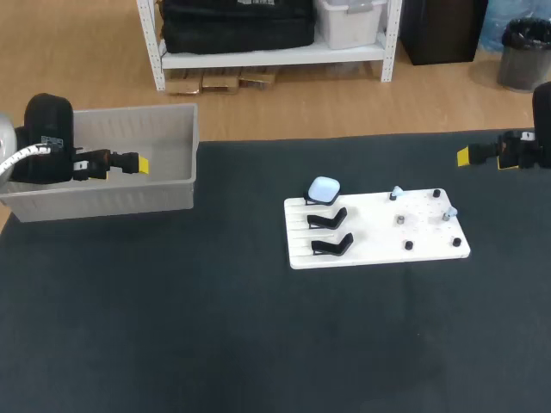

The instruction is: Pick up each earbud case from the left stands, insert the matching earbuds, close the lid, and place the case in the box.

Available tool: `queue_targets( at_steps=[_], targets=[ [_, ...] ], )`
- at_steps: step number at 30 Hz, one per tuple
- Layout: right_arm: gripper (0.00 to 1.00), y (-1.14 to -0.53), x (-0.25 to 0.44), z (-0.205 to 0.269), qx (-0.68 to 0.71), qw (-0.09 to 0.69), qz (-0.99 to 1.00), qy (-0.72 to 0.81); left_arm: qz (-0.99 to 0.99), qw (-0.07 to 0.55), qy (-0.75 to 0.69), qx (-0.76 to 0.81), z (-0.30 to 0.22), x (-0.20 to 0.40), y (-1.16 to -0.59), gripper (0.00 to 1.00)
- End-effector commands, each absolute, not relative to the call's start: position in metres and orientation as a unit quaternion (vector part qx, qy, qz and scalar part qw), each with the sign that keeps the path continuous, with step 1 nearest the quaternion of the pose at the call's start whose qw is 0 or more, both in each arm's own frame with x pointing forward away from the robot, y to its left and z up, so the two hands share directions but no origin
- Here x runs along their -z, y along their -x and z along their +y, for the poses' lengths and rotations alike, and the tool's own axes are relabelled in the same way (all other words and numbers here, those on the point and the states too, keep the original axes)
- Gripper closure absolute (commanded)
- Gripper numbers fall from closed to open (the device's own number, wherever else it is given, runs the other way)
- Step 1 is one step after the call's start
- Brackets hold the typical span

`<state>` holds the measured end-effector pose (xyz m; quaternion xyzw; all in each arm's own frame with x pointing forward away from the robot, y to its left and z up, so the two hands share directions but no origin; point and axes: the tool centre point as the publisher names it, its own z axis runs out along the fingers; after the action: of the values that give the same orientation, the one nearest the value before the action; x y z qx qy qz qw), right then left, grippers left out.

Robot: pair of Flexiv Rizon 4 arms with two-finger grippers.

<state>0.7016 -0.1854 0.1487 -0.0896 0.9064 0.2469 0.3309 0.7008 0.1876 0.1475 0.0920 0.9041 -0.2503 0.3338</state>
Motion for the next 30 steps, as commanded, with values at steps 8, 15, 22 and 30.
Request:
queue_targets(
  at_steps=[8,15,22,30],
  targets=[
    [0.00,-0.701,-0.149,-0.185,-0.246,0.331,0.907,0.090,0.906,0.331,-0.090,0.246,0.186,-0.149,-0.700,0.00],
    [0.00,-0.701,-0.149,-0.185,-0.246,0.331,0.907,0.090,0.903,0.331,-0.112,0.248,0.179,-0.150,-0.705,0.00],
    [0.00,-0.701,-0.149,-0.185,-0.246,0.331,0.907,0.090,0.881,0.326,-0.218,0.266,0.153,-0.155,-0.712,0.00],
    [0.00,-0.701,-0.149,-0.185,-0.246,0.331,0.907,0.090,0.825,0.326,-0.360,0.288,0.121,-0.156,-0.723,0.00]
  ],
)
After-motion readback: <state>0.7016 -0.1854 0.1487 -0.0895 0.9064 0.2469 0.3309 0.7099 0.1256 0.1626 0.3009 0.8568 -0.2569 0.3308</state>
